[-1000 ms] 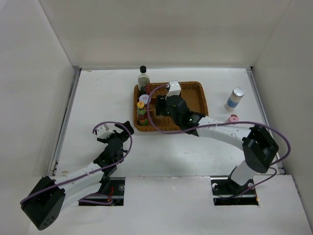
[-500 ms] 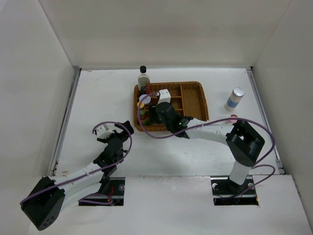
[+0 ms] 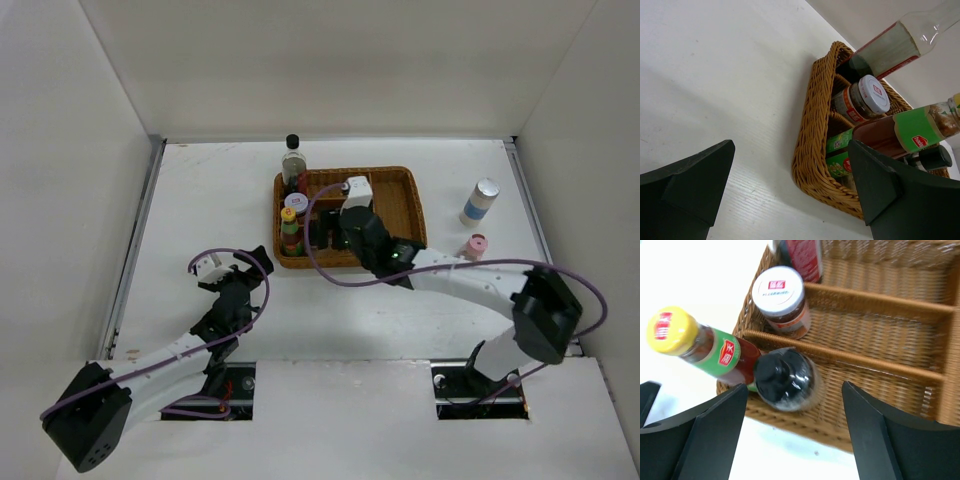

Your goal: Organize the condiment bottles

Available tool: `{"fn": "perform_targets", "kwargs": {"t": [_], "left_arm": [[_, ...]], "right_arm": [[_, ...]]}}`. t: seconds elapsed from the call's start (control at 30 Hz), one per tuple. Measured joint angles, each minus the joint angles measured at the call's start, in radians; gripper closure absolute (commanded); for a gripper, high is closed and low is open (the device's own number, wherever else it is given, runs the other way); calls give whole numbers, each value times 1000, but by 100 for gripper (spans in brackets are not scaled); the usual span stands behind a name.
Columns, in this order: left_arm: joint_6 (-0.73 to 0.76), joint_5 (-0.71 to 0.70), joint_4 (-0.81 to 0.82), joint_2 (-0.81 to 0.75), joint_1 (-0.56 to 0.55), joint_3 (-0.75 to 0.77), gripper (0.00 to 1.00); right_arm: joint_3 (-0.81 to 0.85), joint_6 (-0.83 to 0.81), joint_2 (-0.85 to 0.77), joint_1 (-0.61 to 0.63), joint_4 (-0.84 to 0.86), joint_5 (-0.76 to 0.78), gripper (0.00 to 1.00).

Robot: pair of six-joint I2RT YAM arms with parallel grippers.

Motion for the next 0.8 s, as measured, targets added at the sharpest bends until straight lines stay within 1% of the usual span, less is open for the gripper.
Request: {"fn": "perform_targets", "kwargs": {"t": [0.1,0.2,0.3,0.37,0.43,0.5,0.6,0.7,0.8], "left_arm": [[0,1,1,0,-1,0,0],[0,4,2,-1,-2,0,0],[0,6,2,2,-2,0,0],[0,7,2,2,-2,0,0],[0,7,2,0,-2,0,0],[0,7,3,0,-2,0,0],[-1,10,3,3,-2,0,0],[-2,11,3,12,-3,0,0],[-4,13,2,29,-8,0,0]], "right_arm": [[-72,2,-130,-20,-23,24,21],[-159,2,-280,-106,-53,59,19],[-230,0,-426,-291,-87,110,11],[-257,-3,-499,-433,-105,153,7],[-280,-5,-552,-550,-127,189,4],[-303,-5,-589,-632,-154,206,3],[-350,4,-604,-700,-188,227,3],[-399,32,-580,-713,-233,241,5],[-449,62,-548,-716,-259,239,11]]}}
